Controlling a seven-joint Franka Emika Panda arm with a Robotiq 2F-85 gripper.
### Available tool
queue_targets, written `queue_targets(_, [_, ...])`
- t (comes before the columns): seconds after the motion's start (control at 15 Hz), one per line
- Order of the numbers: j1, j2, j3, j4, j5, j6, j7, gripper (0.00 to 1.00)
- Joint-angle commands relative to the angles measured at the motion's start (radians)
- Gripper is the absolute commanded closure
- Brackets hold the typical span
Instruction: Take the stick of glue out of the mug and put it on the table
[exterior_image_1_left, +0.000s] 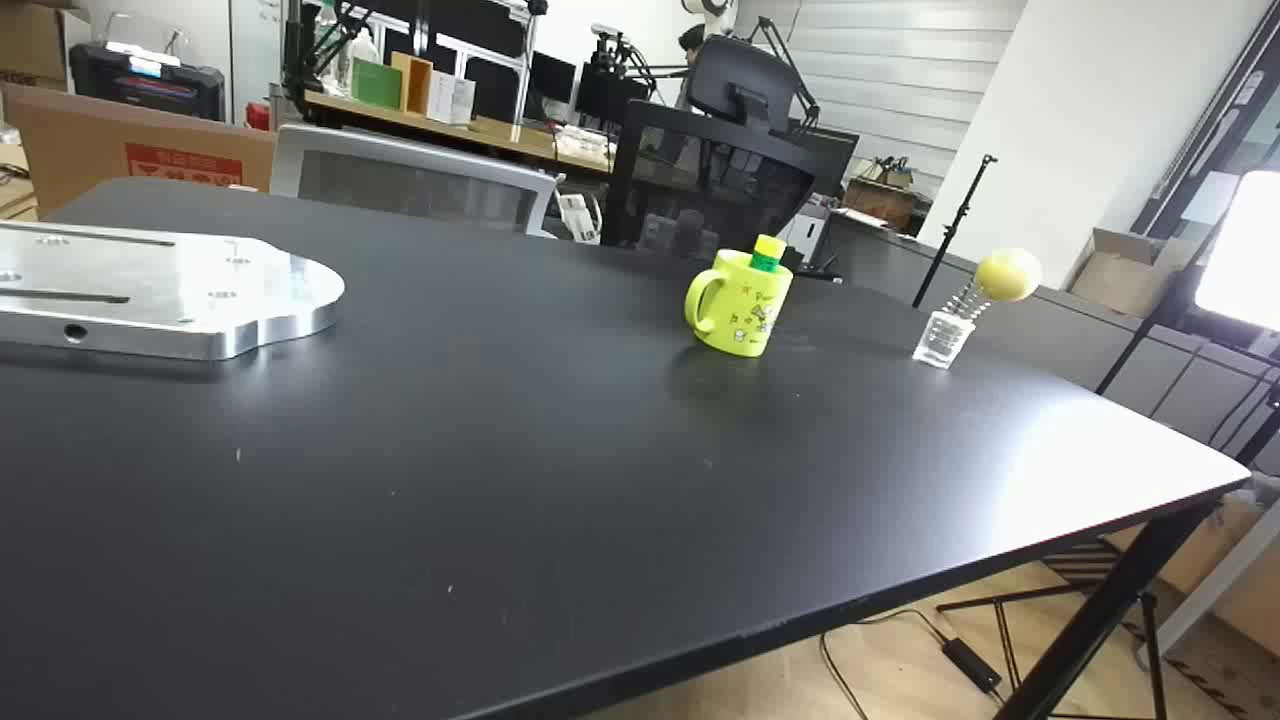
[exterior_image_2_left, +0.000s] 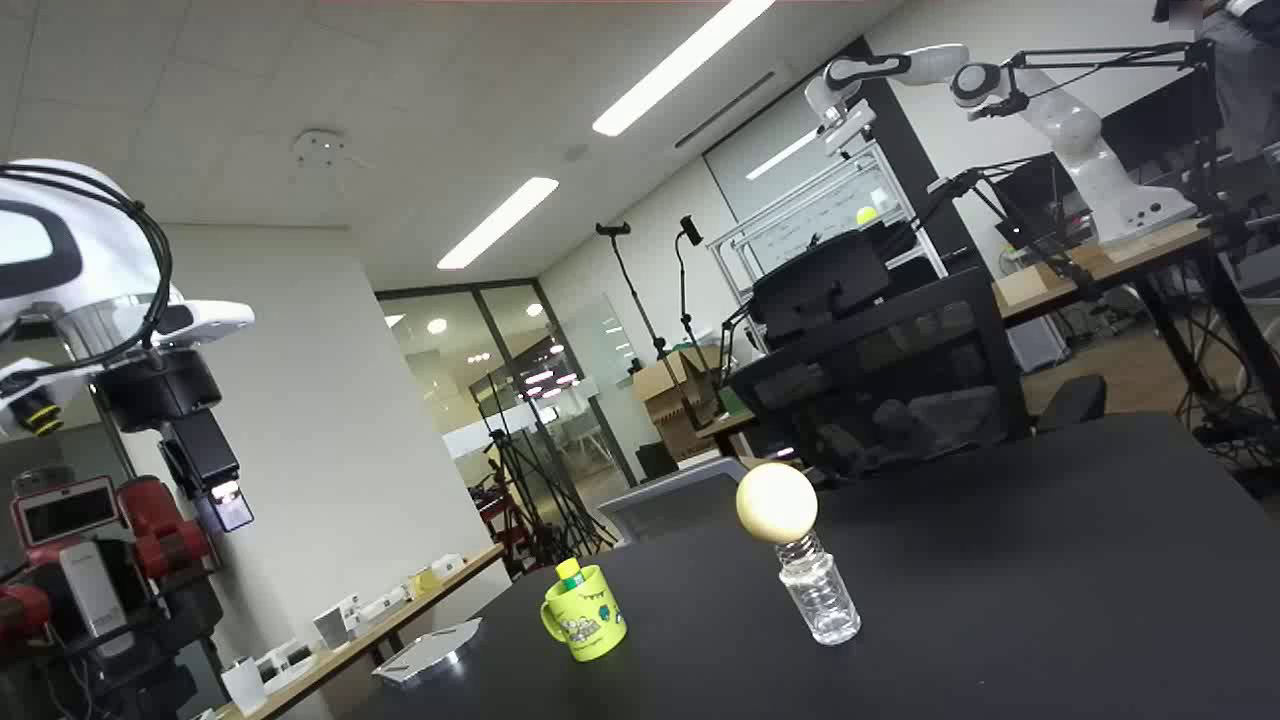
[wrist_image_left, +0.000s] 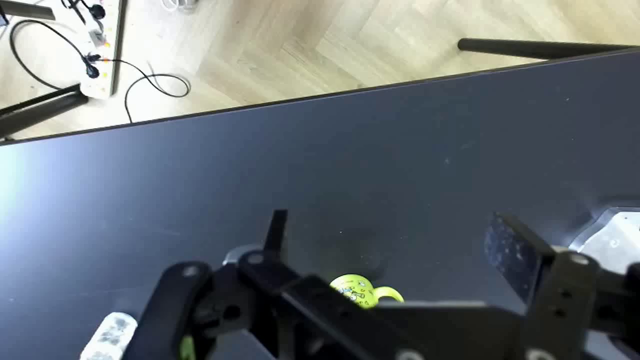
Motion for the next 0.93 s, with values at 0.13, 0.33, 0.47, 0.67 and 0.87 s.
queue_targets(0.13, [-0.002,0.000,0.001,0.002,0.000,-0.003,-0.001,0.00])
queue_targets(0.33, [-0.002,0.000,0.001,0.002,0.000,-0.003,-0.001,0.00])
queue_targets(0.47, [-0.002,0.000,0.001,0.002,0.000,-0.003,-0.001,0.00])
queue_targets(0.67, [-0.004,0.021,0.000,0.010,-0.002,-0.001,-0.006,0.00])
queue_targets(0.87, [0.008,0.138,-0.033,0.044,0.000,0.057,-0.107,0.00])
